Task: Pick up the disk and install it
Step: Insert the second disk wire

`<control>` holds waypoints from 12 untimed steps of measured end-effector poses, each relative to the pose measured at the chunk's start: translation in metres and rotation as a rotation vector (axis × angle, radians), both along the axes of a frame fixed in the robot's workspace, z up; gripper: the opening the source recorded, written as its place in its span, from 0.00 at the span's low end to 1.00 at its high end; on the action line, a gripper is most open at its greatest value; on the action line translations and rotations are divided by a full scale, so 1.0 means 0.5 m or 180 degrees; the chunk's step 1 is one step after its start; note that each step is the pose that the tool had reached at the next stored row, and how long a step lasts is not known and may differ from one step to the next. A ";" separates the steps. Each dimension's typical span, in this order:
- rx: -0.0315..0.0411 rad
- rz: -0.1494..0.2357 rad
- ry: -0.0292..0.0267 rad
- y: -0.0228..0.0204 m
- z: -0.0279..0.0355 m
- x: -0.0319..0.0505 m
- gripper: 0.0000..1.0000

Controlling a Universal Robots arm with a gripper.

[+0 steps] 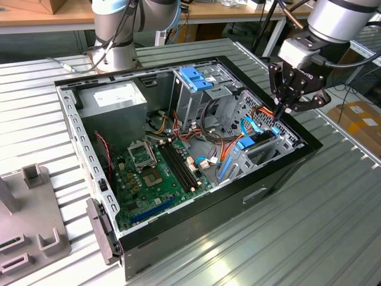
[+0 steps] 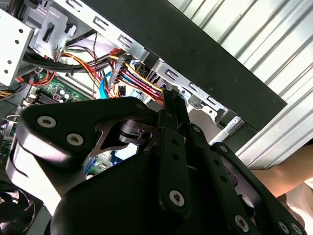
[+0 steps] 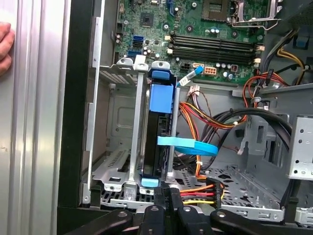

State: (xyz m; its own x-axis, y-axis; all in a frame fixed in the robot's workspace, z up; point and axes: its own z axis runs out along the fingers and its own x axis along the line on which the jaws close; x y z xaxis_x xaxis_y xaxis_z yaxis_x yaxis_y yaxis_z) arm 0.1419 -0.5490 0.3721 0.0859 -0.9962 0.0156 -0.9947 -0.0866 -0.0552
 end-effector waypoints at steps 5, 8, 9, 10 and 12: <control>0.0015 -0.0086 0.0000 -0.0001 0.000 -0.017 0.16; 0.0020 -0.0125 0.0000 -0.0001 0.000 -0.029 0.16; 0.0025 -0.0148 0.0000 -0.0003 0.000 -0.035 0.16; 0.0038 -0.0164 0.0000 -0.0002 0.000 -0.038 0.16; 0.0097 -0.0213 0.0002 -0.0001 0.000 -0.040 0.16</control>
State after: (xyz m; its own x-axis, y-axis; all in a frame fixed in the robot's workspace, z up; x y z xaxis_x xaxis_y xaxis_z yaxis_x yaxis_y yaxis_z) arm 0.1217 -0.5490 0.3721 0.0191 -0.9997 -0.0149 -0.9982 -0.0182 -0.0563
